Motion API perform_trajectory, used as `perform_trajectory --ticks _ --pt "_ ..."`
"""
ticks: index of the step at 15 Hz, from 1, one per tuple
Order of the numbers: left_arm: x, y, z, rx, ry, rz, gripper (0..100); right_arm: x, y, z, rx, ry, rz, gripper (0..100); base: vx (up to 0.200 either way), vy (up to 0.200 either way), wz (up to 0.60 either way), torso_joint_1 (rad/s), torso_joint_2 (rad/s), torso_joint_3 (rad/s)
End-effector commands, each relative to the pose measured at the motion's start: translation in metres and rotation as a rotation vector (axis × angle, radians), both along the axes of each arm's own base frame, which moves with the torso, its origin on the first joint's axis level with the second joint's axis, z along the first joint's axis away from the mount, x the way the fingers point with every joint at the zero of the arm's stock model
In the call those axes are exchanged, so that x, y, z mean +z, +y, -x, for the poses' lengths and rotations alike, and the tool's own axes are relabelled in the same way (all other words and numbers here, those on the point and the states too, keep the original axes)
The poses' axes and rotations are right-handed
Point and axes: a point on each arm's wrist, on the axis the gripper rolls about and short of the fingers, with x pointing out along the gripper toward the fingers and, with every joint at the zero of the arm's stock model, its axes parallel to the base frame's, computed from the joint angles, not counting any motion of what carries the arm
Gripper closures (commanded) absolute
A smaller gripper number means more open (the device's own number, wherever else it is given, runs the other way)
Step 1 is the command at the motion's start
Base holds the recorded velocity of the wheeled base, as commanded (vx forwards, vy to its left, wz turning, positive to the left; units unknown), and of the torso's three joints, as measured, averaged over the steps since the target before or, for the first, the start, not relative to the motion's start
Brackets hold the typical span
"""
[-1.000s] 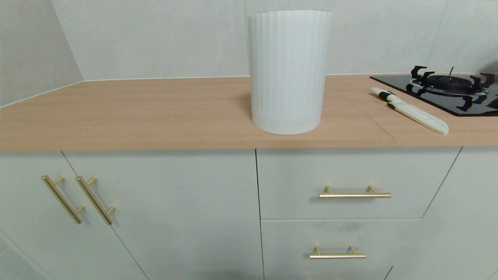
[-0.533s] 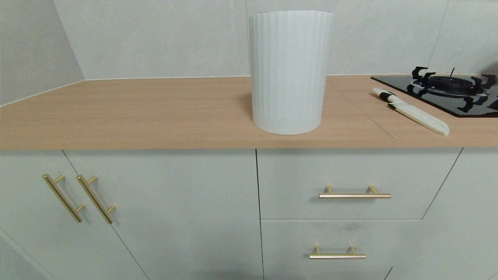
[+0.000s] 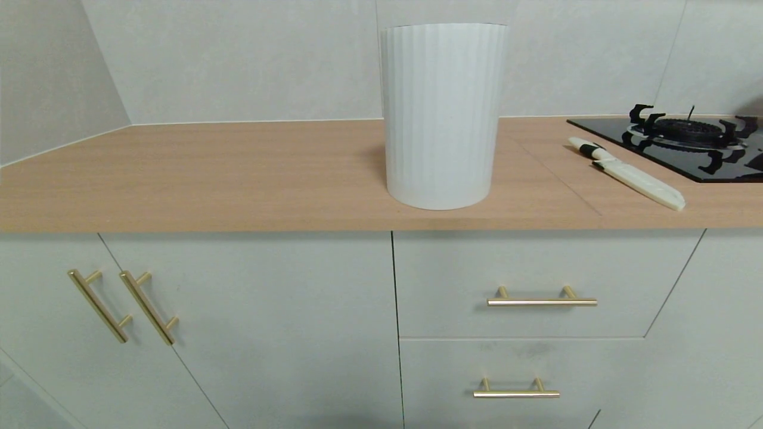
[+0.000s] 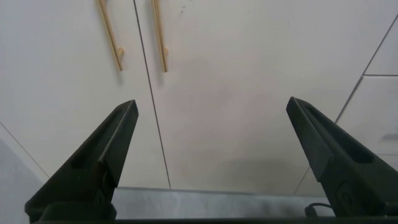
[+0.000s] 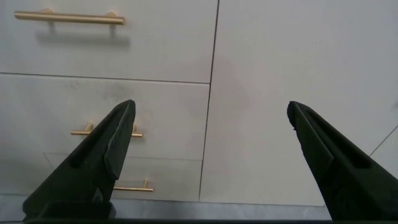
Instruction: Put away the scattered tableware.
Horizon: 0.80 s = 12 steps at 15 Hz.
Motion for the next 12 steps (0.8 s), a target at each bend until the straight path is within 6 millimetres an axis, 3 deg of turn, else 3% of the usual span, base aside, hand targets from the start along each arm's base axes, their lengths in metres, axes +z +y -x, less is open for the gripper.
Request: perform_trajectory --ticks 1,3,12 --pt "0.0 0.0 0.0 0.001 0.0 0.001 0 0.0001 0.0 -0.0001 0.001 0.0 0.0 0 0.0 0.0 0.0 0.066 -0.3 -0.227" --pt "0.0002 0.0 0.0 0.001 -0.001 0.001 0 -0.0001 0.0 0.0 0.001 0.0 0.0 0 0.0 0.0 0.0 0.037 -0.22 -0.266" --pt "0.0002 0.0 0.0 0.0 -0.001 0.001 0 -0.0001 0.0 0.0 0.001 0.0 0.0 0 0.0 0.0 0.0 0.176 -0.48 -0.292"
